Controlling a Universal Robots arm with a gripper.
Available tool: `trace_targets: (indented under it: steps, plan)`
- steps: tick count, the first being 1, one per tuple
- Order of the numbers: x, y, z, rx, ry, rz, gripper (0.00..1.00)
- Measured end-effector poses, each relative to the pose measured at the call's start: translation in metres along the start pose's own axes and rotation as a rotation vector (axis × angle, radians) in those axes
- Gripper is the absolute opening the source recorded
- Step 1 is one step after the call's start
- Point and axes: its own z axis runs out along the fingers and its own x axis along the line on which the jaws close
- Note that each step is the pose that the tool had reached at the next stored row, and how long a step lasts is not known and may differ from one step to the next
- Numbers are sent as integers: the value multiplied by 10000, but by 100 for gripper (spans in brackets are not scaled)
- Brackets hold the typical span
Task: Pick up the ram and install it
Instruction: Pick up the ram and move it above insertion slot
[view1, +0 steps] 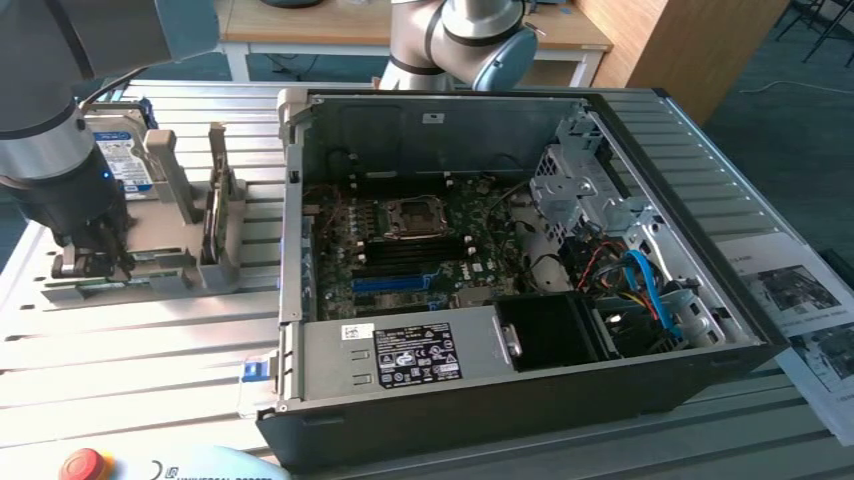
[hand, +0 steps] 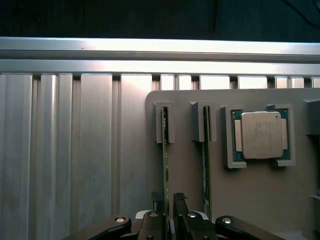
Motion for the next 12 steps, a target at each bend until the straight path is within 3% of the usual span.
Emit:
trace_targets:
  steps: [12]
  plan:
    - [1, -13, 37, -1, 2, -10, 21]
